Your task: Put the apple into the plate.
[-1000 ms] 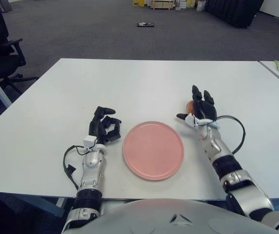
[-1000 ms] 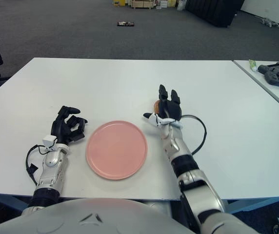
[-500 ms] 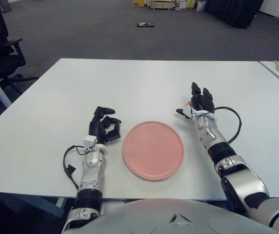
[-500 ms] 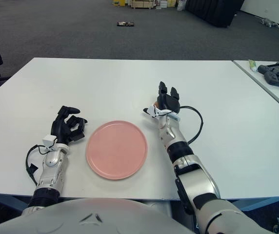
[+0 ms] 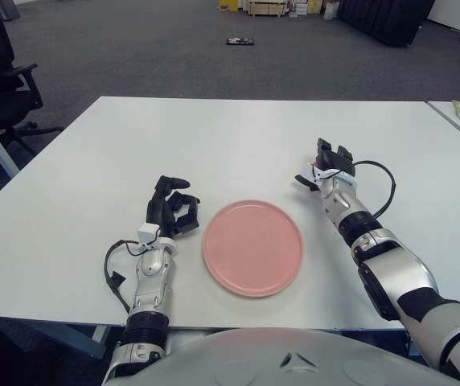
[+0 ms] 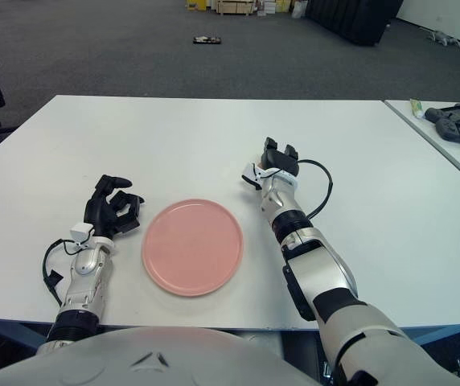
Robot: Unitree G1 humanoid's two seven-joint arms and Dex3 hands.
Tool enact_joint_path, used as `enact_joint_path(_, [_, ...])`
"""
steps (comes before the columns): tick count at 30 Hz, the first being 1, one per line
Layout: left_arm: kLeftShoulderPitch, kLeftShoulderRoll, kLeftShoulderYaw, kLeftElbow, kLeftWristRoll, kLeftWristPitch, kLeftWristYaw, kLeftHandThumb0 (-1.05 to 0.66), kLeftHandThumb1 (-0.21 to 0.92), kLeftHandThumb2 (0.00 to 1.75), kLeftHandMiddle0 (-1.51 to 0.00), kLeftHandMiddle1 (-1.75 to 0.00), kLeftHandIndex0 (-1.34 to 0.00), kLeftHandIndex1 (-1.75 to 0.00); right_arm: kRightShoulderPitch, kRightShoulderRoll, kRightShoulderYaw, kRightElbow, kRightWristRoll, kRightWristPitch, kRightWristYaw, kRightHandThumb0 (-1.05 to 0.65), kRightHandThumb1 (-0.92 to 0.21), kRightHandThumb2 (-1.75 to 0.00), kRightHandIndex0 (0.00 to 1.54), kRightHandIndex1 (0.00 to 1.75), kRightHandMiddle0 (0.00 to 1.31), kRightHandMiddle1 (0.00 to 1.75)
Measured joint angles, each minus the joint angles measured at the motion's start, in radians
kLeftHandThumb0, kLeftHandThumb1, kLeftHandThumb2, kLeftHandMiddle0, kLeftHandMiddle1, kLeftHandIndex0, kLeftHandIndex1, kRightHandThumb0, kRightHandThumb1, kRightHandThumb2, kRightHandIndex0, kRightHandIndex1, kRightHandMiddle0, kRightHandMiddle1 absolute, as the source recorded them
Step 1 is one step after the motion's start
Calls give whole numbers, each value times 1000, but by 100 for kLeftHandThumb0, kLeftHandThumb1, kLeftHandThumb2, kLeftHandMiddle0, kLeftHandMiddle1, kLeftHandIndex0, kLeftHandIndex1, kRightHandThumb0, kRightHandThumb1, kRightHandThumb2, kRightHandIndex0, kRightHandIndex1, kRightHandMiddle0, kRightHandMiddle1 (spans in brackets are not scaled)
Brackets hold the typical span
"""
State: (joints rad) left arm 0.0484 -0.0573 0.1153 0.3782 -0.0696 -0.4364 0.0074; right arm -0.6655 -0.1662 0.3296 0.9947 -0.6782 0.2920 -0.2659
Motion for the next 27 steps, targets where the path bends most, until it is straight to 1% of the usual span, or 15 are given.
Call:
enact_joint_path(2, [1, 0, 0, -1, 0, 1, 1, -1, 36, 117, -70, -143, -42, -175, -11, 0, 9, 18, 0, 7, 8, -56, -76, -75, 4, 31, 0, 40])
enact_joint_path(3, [2, 0, 1, -2, 0, 3, 1, -1, 36, 117, -70, -142, -42, -175, -16, 0, 15, 26, 0, 13, 12, -57, -78, -74, 2, 37, 0, 43])
enact_joint_path(5, [3, 0, 1, -4, -1, 5, 1, -1, 36, 117, -71, -142, -42, -175, -26, 0, 24, 40, 0, 29, 22, -59, -81, -72, 1, 47, 0, 50])
enact_joint_path(9, [5, -2, 1, -7, -1, 7, 1, -1, 34, 120, -72, -143, -42, -175, -37, 2, 35, 54, 0, 68, 30, -62, -87, -67, 0, 61, 0, 60])
enact_joint_path(12, [5, -1, 1, -9, -1, 10, 1, -1, 33, 121, -72, -144, -43, -175, -44, 4, 38, 56, 1, 101, 40, -65, -90, -65, 0, 68, 0, 67])
enact_joint_path(15, [5, -1, 0, -9, 0, 11, 1, -1, 33, 122, -72, -145, -43, -175, -61, 10, 46, 65, 1, 140, 72, -68, -92, -68, 0, 76, 0, 74])
enact_joint_path(21, [5, 0, -1, -14, -1, 11, 0, -1, 34, 120, -72, -143, -43, -175, -105, 10, 76, 65, -1, 232, 204, -70, -92, -76, 6, 83, 0, 85])
enact_joint_path(27, [4, 0, -1, -16, -2, 13, 0, -1, 35, 119, -71, -143, -42, -175, -113, -9, 130, 17, -9, 270, 351, -74, -92, -84, 9, 84, 0, 93])
